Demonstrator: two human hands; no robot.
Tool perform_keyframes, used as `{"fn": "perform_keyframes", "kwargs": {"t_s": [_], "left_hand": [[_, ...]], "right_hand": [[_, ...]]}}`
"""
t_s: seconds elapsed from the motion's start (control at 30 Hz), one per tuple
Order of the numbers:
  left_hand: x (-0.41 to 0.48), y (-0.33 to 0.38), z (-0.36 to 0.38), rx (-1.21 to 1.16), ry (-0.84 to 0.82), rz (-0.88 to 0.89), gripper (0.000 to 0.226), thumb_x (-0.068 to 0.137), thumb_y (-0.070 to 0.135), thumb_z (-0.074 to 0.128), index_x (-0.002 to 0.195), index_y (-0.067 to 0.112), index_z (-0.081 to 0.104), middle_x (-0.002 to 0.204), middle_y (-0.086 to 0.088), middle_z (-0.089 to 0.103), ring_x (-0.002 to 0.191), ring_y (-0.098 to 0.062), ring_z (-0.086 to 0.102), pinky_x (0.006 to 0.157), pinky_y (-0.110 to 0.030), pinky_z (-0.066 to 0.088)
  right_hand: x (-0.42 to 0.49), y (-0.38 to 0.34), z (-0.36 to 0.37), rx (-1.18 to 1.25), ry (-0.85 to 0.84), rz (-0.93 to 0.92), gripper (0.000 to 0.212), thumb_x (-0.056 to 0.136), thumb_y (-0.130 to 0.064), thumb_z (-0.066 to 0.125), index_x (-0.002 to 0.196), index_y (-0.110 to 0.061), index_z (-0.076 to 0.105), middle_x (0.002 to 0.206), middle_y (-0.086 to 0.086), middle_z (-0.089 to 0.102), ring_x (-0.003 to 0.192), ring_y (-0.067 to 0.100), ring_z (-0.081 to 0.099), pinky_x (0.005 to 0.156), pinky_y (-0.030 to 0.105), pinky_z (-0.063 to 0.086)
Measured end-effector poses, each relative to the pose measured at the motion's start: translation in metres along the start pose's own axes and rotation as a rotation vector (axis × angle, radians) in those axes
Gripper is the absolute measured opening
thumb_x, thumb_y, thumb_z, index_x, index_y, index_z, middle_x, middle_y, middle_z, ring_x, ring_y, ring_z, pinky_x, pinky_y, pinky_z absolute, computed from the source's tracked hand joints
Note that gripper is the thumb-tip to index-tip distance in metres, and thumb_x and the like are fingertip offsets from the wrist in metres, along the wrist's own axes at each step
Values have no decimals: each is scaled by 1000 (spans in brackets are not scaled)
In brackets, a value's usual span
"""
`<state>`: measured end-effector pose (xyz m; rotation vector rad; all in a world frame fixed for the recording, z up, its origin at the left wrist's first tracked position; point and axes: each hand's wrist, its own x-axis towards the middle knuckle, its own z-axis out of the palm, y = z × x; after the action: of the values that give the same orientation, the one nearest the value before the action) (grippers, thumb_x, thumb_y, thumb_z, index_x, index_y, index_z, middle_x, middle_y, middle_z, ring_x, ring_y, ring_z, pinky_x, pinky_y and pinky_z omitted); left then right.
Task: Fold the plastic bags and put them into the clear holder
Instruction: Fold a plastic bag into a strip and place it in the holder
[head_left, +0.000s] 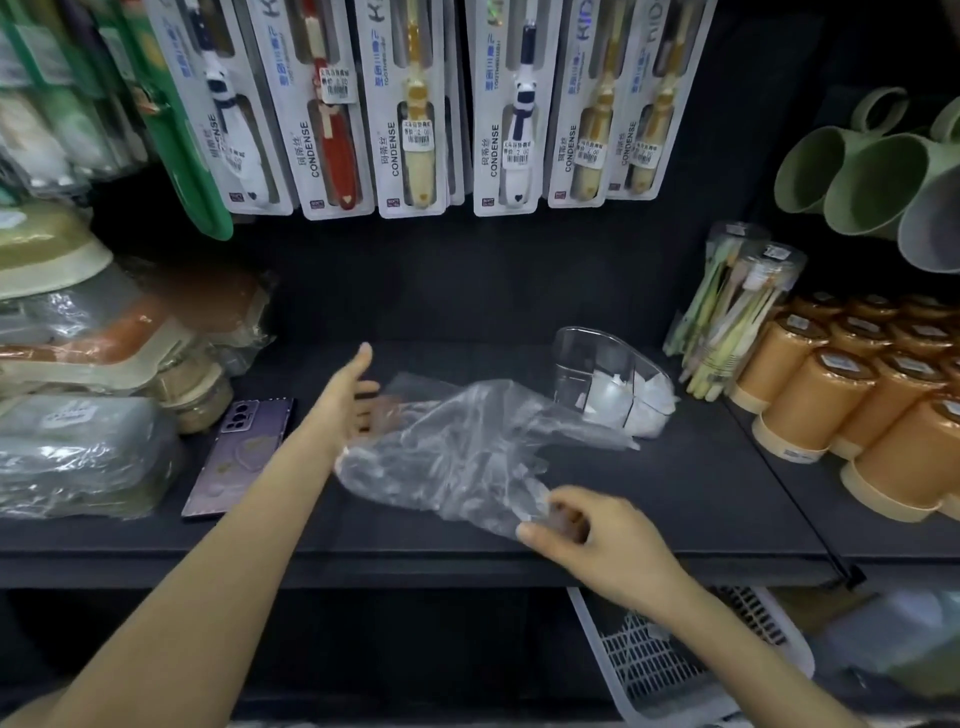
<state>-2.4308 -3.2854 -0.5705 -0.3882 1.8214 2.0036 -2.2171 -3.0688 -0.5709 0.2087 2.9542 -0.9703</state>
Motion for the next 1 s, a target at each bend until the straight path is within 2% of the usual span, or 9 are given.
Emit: {"fn": "perform_keyframes", "kwargs": {"t_s": [0.1, 0.2, 0.27, 0.43, 0.57, 0.67, 0.8, 0.9, 1.0], "left_hand": [[-20, -3, -14, 113, 24, 31, 78, 87, 65, 51, 127, -2, 51, 109, -18, 62, 101, -32, 62, 91, -45, 51], [-52, -20, -29, 367, 26, 9, 69, 90, 63, 47, 104, -2, 66, 90, -19, 70, 71, -25, 66, 56, -26, 55], [-68, -25, -31, 380, -4, -11, 64, 89, 62, 49, 90, 0, 67, 72, -15, 69, 56, -20, 61, 44, -20, 47], [-85, -17, -23, 277, 78, 65, 59, 86, 63, 54, 68, 7, 59, 54, -6, 57, 44, -13, 46, 42, -21, 34], [-86, -16, -14, 367, 135, 195, 39, 86, 38, 67, 64, 8, 55, 53, -6, 50, 42, -14, 39, 37, -18, 26], [-84, -17, -14, 388, 137, 175, 17, 84, 14, 66, 71, 4, 61, 54, -8, 52, 40, -13, 44, 40, -19, 31], [-81, -21, -28, 142, 119, 28, 11, 86, 3, 55, 75, 2, 58, 47, -6, 59, 36, -10, 55, 38, -14, 42], [-80, -33, -36, 1, 111, -24, 14, 90, 1, 55, 77, 1, 58, 47, -6, 62, 39, -11, 60, 39, -16, 48], [-81, -48, -37, -85, 116, -42, 11, 94, 0, 56, 83, -1, 57, 61, -13, 67, 44, -17, 65, 41, -22, 52]], "right_hand": [[5, 6, 16, 62, 84, -9, 22, 86, -46, 64, 76, -26, 60, 67, -11, 57, 62, 1, 54, 60, 23, 42], [10, 7, 22, 83, 101, -10, 17, 86, -38, 67, 73, -31, 60, 67, -12, 59, 64, 0, 55, 59, 16, 41], [10, 4, 22, 64, 96, -34, 20, 86, -36, 69, 71, -35, 57, 66, -15, 57, 64, -1, 54, 58, 13, 40], [10, 5, 16, 16, 132, -66, 19, 82, -32, 74, 71, -27, 59, 63, -12, 57, 61, 1, 53, 56, 11, 37], [8, 6, 8, 18, 127, -80, 16, 80, -26, 76, 74, -22, 61, 65, -9, 59, 61, 3, 52, 57, 13, 38], [8, 11, -1, 180, 98, -39, 16, 76, -20, 80, 71, -15, 65, 60, -6, 61, 55, 1, 53, 56, 11, 40], [6, 36, -21, 474, 45, 90, 17, 71, -7, 82, 67, -9, 66, 59, 1, 65, 54, 6, 58, 57, 15, 44], [2, 60, -32, 431, 57, 177, 17, 66, -7, 85, 72, -9, 70, 65, 1, 63, 58, 8, 57, 62, 21, 44], [-1, 71, -39, 381, 22, 212, 20, 66, -4, 85, 75, -12, 70, 71, 1, 62, 67, 13, 57, 68, 23, 44]]}}
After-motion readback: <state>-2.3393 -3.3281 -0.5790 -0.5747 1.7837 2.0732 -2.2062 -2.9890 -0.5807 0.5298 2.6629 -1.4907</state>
